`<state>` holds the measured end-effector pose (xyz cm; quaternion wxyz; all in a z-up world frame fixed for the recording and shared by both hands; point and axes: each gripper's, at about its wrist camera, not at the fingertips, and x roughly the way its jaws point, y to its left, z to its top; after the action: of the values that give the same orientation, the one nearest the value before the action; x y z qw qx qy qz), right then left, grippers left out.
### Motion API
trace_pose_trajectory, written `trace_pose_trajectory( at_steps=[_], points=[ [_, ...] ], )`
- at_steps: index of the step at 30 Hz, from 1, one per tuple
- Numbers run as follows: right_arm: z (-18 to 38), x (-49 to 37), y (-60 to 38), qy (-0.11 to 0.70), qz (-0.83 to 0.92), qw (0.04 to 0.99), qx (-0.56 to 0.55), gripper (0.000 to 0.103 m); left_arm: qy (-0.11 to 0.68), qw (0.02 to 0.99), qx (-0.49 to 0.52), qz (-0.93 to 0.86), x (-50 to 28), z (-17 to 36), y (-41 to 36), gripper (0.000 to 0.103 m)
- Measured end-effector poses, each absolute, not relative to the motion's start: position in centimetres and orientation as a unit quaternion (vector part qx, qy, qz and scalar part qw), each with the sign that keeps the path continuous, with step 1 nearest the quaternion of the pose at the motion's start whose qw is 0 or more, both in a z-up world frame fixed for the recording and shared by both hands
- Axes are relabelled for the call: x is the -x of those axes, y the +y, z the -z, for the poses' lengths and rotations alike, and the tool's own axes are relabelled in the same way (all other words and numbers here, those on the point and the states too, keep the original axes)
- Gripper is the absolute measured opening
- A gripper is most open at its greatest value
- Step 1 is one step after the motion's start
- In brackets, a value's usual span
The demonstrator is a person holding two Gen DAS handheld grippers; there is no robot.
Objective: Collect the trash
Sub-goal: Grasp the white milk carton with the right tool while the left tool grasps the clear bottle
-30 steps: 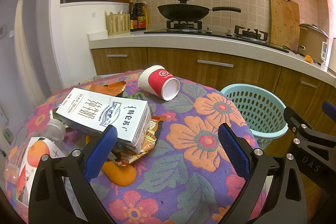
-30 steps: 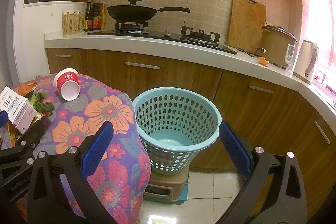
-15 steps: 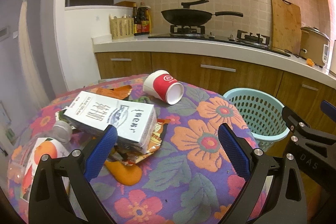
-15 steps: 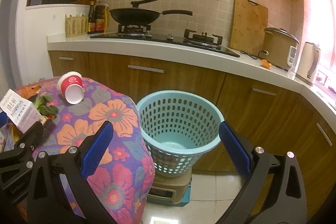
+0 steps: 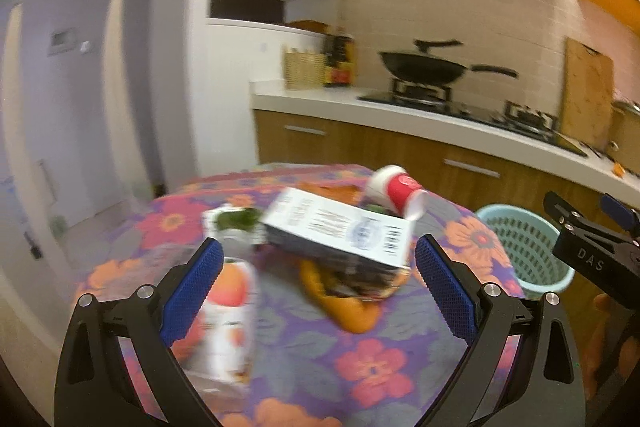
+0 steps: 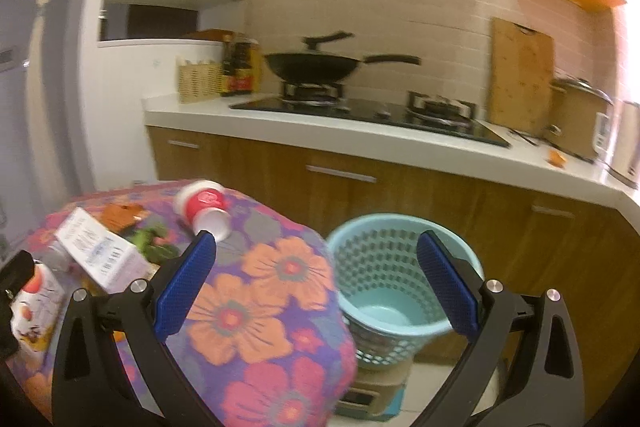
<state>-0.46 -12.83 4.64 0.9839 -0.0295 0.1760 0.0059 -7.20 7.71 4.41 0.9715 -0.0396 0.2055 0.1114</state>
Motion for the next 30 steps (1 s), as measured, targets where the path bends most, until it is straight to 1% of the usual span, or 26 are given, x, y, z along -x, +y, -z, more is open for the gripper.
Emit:
trace_pose_trajectory(
  at_steps=[5, 11, 15, 20, 26, 30],
  points=[
    [-5.4, -0.2, -10.1, 0.170, -0.101, 0.979, 0.053, 0.095, 0.218, 0.962, 0.051, -0.159, 9.3, -5.2, 11.2, 0.094],
    [-5.2, -1.0, -5.9, 0.151, -0.247, 0.952, 0.103, 0.095, 0.242, 0.940, 0.076, -0.227, 11.1, -3.7, 15.1, 0.094],
    [-4.1, -1.8, -3.5, 0.154, -0.349, 0.915, 0.127, 0.095, 0.253, 0.929, 0.101, -0.249, 11.9, -2.5, 16.5, 0.094],
    [-2.2, -4.1, -1.6, 0.170, -0.430, 0.874, 0.149, 0.095, 0.270, 0.922, 0.085, -0.264, 11.9, -1.8, 16.1, 0.094],
    [-1.4, -6.4, -1.4, 0.203, -0.475, 0.846, 0.132, 0.095, 0.290, 0.919, 0.094, -0.252, 10.6, -0.7, 15.4, 0.094],
    [-1.0, -6.8, -0.6, 0.205, -0.489, 0.830, 0.171, 0.095, 0.309, 0.916, 0.108, -0.232, 9.4, 0.3, 15.4, 0.093]
  ],
)
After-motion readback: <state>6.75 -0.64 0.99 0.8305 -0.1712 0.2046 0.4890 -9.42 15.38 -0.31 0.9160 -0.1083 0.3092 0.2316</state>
